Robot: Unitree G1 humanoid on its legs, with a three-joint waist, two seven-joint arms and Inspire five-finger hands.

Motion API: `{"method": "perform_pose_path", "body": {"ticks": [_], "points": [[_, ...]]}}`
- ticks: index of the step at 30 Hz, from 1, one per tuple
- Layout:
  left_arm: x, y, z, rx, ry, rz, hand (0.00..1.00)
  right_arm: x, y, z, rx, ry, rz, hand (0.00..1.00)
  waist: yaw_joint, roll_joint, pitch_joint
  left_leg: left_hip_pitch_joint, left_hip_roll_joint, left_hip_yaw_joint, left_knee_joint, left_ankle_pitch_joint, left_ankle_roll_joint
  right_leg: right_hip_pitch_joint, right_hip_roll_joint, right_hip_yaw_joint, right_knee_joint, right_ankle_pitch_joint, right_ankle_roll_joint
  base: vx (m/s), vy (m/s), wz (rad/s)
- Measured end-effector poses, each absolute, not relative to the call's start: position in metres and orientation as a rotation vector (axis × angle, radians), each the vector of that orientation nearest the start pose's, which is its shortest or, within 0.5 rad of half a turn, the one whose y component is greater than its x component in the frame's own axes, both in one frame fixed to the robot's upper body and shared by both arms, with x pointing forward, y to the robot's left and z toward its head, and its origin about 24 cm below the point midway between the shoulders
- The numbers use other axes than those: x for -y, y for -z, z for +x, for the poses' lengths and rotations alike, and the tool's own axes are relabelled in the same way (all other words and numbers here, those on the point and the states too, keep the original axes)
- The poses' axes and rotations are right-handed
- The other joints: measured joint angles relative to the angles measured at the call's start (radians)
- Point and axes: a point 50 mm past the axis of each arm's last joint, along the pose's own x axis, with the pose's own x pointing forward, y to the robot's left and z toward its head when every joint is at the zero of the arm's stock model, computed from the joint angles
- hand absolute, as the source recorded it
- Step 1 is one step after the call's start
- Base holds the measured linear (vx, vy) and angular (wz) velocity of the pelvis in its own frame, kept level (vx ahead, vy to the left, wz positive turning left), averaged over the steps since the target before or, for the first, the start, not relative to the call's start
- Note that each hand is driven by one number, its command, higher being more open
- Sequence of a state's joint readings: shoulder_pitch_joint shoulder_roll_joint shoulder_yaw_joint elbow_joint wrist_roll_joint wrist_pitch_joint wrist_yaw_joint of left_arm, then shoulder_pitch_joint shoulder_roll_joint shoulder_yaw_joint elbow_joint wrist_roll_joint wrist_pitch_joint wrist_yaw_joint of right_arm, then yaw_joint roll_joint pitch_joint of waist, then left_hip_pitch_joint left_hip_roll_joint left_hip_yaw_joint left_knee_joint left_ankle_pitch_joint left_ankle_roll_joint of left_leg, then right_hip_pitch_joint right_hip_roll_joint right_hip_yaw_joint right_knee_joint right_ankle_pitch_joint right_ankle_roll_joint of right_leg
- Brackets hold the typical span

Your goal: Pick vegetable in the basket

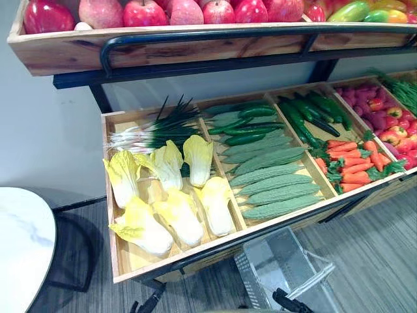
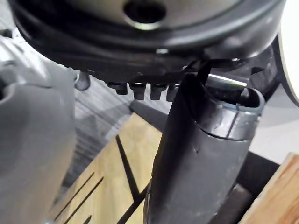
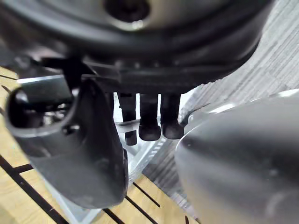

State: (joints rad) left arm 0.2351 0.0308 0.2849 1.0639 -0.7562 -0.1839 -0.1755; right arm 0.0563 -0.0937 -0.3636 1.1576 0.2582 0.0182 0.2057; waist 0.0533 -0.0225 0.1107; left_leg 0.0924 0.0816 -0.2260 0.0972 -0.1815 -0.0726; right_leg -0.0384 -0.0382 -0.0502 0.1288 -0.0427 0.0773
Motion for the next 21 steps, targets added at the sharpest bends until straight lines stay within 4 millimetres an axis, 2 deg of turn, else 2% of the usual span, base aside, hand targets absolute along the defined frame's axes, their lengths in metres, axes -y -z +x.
{"method": "perform_pose_path", "body": {"ticks": [3,4,5,6,8,9,11,12,13,15,19,21], "points": [[-0.211,0.163,0.037,-0.827,-0.732,-0.763,1.0,0.21,0.166,0.078,-1.106,0.328,0.449,0.0,-0.004,-0.008,-0.005,-0.005,-0.002,0.027,-0.006,0.025,-0.02,0.024,-0.009,-0.031,-0.022,-0.004,-0.006,0.07,-0.072,0.35],[-0.213,0.162,0.038,-0.819,-0.738,-0.766,1.0,0.209,0.166,0.078,-1.114,0.319,0.443,0.0,-0.004,-0.014,-0.009,-0.009,-0.006,0.042,-0.007,0.035,-0.022,0.026,-0.013,-0.039,-0.025,-0.004,-0.006,0.02,-0.026,0.46],[-0.216,0.161,0.042,-0.805,-0.731,-0.756,1.0,0.207,0.167,0.076,-1.13,0.303,0.431,0.0,-0.005,-0.029,-0.018,-0.03,-0.015,0.077,-0.009,0.059,-0.039,0.027,-0.029,-0.064,-0.034,-0.004,-0.006,-0.01,-0.018,0.72],[-0.218,0.159,0.05,-0.786,-0.708,-0.744,1.0,0.207,0.168,0.074,-1.141,0.305,0.434,0.0,-0.007,-0.041,-0.02,-0.05,-0.027,0.127,-0.019,0.094,-0.027,0.029,-0.046,-0.102,-0.038,-0.004,-0.006,-0.03,-0.018,0.89],[-0.219,0.156,0.059,-0.765,-0.678,-0.723,1.0,0.21,0.169,0.068,-1.158,0.333,0.451,0.0,-0.024,-0.044,-0.021,-0.063,-0.036,0.215,-0.05,0.137,-0.003,0.042,-0.065,-0.165,-0.039,-0.004,-0.007,-0.08,0.013,1.31],[-0.219,0.155,0.061,-0.76,-0.671,-0.717,1.0,0.213,0.17,0.062,-1.177,0.369,0.477,0.0,-0.041,-0.038,-0.026,-0.056,-0.033,0.333,-0.082,0.148,0.038,0.059,-0.072,-0.209,-0.038,-0.008,-0.012,-0.08,0.038,1.39],[-0.219,0.156,0.059,-0.777,-0.675,-0.701,1.0,0.214,0.17,0.058,-1.179,0.406,0.502,0.0,-0.04,-0.033,-0.025,-0.055,-0.027,0.48,-0.077,0.13,0.062,0.073,-0.073,-0.229,-0.035,-0.03,-0.016,-0.08,0.067,0.81],[-0.219,0.158,0.052,-0.811,-0.696,-0.682,1.0,0.214,0.17,0.056,-1.18,0.423,0.507,0.0,-0.039,-0.03,-0.017,-0.046,-0.039,0.455,-0.093,0.15,0.05,0.076,-0.073,-0.229,-0.014,-0.05,-0.015,-0.12,0.051,0.42],[-0.219,0.159,0.049,-0.823,-0.703,-0.674,1.0,0.214,0.17,0.054,-1.184,0.425,0.508,0.0,-0.043,-0.028,-0.017,-0.037,-0.045,0.44,-0.113,0.16,0.055,0.077,-0.075,-0.229,-0.008,-0.06,-0.016,-0.12,0.008,0.41],[-0.22,0.161,0.044,-0.855,-0.737,-0.662,1.0,0.211,0.173,0.037,-1.212,0.465,0.547,0.0,-0.055,-0.029,-0.026,-0.023,-0.058,0.384,-0.192,0.2,0.054,0.075,-0.071,-0.228,-0.003,-0.076,-0.016,-0.12,-0.001,0.66],[-0.22,0.163,0.035,-0.881,-0.815,-0.67,1.0,0.208,0.174,0.024,-1.223,0.51,0.585,0.0,-0.055,-0.028,-0.025,-0.037,-0.067,0.369,-0.193,0.212,0.057,0.076,-0.068,-0.224,-0.005,-0.082,-0.01,-0.06,0.0,0.28],[-0.225,0.163,0.024,-0.851,-0.944,-0.701,1.0,0.206,0.174,0.024,-1.215,0.517,0.595,0.0,-0.053,-0.029,-0.026,-0.037,-0.067,0.372,-0.193,0.214,0.053,0.079,-0.07,-0.228,-0.008,-0.078,-0.007,0.0,0.0,0.0]]}}
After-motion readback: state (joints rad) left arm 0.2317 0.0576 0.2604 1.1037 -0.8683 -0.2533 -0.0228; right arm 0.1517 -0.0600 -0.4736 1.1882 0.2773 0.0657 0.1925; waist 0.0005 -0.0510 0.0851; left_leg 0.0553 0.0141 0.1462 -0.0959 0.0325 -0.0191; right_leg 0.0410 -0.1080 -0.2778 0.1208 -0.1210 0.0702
